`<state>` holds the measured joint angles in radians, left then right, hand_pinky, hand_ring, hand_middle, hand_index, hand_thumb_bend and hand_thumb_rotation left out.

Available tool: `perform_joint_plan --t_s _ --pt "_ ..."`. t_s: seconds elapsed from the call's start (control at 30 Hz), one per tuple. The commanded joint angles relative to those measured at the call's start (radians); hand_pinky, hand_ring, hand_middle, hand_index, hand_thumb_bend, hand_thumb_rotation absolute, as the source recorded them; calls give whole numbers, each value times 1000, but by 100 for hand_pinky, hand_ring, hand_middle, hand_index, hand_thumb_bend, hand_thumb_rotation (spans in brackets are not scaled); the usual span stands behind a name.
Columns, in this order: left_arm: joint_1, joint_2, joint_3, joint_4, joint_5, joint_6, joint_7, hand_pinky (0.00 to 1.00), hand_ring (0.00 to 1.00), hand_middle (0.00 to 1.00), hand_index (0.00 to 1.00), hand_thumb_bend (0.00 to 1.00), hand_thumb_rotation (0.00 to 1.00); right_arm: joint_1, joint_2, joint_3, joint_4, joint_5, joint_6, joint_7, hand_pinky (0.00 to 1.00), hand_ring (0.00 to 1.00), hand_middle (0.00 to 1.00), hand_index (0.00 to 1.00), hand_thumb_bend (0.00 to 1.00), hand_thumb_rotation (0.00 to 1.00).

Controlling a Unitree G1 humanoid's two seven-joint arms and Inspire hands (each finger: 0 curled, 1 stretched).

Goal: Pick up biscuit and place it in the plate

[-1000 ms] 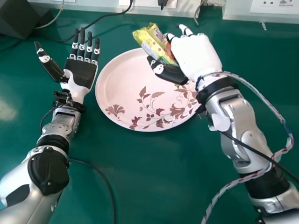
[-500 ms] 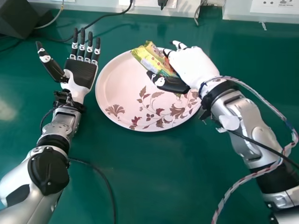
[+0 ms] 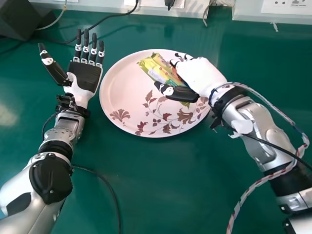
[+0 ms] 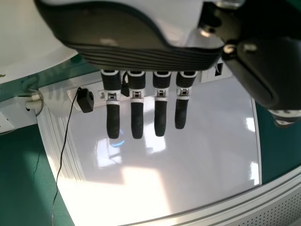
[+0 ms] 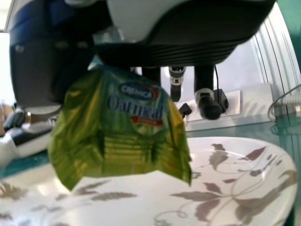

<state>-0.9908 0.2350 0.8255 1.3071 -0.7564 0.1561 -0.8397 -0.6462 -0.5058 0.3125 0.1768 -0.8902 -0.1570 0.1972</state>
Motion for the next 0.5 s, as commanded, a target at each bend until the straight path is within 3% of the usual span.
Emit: perform_joint_plan --t_s 0.0,0.47 --pt "3 -2 -7 8 9 2 -10 62 72 78 82 96 37 -20 -8 21 8 -24 5 -15 7 20 27 48 50 2" --pt "2 -4 -6 6 8 0 0 65 74 78 78 94 38 -52 -15 103 1 -139 103 147 5 19 26 48 50 2"
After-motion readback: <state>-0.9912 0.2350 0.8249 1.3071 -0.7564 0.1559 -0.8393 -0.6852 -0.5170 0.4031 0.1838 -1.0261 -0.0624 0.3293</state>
